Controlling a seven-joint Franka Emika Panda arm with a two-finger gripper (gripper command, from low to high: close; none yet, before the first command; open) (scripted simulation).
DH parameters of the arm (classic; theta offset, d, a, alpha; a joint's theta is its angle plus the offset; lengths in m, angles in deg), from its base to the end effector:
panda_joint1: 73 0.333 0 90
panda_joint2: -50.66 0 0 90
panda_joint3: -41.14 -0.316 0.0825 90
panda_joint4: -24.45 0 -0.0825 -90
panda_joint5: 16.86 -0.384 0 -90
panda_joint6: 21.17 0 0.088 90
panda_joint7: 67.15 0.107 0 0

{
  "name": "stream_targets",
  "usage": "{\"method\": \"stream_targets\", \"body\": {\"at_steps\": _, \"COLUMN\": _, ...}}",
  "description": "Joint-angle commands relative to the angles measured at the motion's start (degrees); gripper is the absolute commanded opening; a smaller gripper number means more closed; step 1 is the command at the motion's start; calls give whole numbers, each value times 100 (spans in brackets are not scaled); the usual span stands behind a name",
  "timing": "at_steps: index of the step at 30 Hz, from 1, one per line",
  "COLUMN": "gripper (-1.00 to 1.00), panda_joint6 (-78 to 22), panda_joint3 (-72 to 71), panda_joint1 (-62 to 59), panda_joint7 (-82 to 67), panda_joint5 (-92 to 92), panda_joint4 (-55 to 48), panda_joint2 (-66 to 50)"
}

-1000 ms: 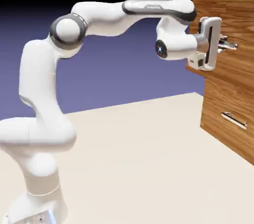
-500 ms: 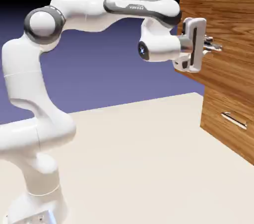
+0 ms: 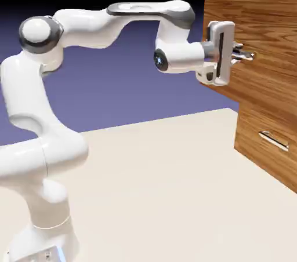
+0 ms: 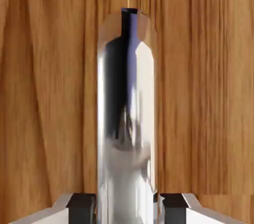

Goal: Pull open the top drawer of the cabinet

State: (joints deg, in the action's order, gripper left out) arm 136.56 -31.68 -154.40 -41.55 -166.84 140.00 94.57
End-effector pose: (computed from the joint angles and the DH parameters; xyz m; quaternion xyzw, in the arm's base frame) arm 0.5373 0.0399 0.5609 -0.2707 0.6532 -0.2702 0.6535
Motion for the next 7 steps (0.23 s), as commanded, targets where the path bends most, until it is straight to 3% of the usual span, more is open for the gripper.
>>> {"method": "stream_targets", "body": {"at_steps": 1, "gripper": -100, "panda_joint6": -32, "panda_joint3": 172, "panda_joint1": 208, "panda_joint7": 43, "panda_joint5": 34, "panda_joint4": 180, "panda_joint2": 71}}
{"method": "stream_targets", "body": {"at_steps": 4, "gripper": -100, "panda_joint6": -72, "panda_joint3": 589, "panda_joint1": 735, "panda_joint7": 73, "panda_joint5": 95, "panda_joint4": 607, "panda_joint2": 200}}
{"method": "stream_targets", "body": {"at_steps": 5, "gripper": 100, "panda_joint6": -72, "panda_joint3": 589, "panda_joint1": 735, "panda_joint7": 73, "panda_joint5": 96, "panda_joint4": 607, "panda_joint2": 200}}
{"method": "stream_targets", "body": {"at_steps": 7, "gripper": 100, "panda_joint6": -75, "panda_joint3": 748, "panda_joint1": 943, "panda_joint7": 88, "panda_joint5": 132, "panda_joint4": 770, "panda_joint2": 262}}
